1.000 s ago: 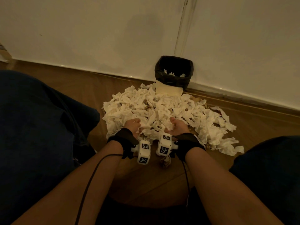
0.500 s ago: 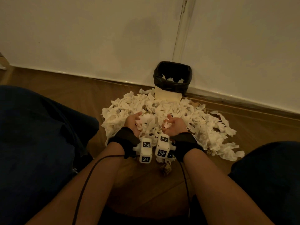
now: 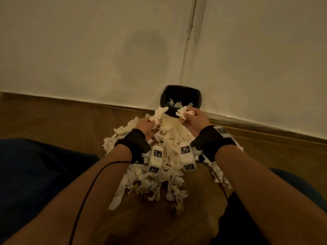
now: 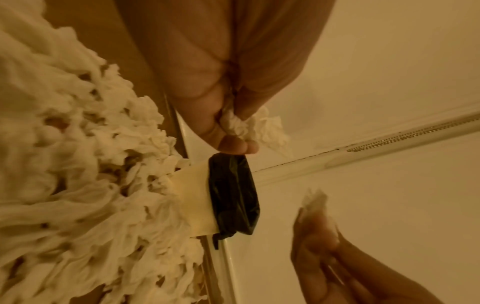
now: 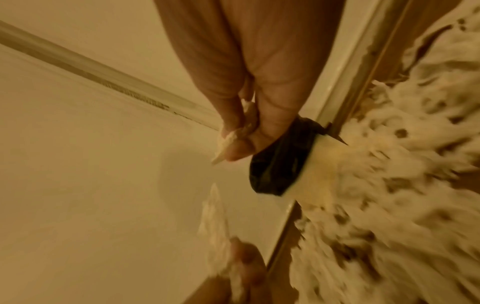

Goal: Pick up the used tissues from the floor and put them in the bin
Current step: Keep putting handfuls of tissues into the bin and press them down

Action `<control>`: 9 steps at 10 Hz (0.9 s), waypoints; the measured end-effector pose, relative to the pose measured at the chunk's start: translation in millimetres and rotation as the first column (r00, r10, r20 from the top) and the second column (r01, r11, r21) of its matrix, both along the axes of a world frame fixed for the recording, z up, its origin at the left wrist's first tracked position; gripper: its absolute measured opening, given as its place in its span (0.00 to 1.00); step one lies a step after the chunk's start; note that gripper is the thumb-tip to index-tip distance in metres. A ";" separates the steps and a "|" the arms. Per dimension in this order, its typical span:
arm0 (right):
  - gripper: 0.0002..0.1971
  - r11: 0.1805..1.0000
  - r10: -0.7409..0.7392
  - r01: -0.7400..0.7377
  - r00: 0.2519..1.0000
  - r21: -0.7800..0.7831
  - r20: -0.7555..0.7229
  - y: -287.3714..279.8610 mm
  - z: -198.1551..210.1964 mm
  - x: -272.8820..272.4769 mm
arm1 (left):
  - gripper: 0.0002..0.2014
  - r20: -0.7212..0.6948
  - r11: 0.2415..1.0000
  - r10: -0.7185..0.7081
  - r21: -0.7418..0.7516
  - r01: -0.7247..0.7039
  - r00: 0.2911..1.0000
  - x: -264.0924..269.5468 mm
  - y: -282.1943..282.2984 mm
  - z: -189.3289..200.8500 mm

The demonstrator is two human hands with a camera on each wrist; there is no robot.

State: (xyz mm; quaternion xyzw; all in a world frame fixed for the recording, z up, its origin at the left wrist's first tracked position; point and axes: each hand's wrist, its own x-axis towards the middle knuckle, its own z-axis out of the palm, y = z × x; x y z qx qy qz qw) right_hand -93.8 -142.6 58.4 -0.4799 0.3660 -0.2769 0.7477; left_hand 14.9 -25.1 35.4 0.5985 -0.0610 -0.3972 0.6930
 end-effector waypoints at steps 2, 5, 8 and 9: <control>0.10 0.965 -0.147 0.126 0.986 -0.231 -0.077 -73.5 26.9 -11.0 | 0.17 0.189 0.985 -0.145 0.123 0.123 0.971 22.2 -54.5 25.0; 0.15 0.936 -0.181 0.097 0.957 -0.340 -0.225 -105.4 -16.9 17.8 | 0.22 0.508 0.863 -0.387 0.494 0.108 0.770 52.6 -137.0 24.6; 0.09 0.948 -0.266 0.207 0.933 -0.243 -0.243 -128.3 -45.3 46.5 | 0.18 0.640 0.955 -0.197 0.295 -0.001 0.743 63.8 -163.2 -23.0; 0.11 0.938 -0.288 0.198 0.902 -0.283 -0.321 -136.0 -50.4 46.9 | 0.16 0.627 0.985 -0.075 0.167 -0.040 0.776 71.3 -171.3 -22.4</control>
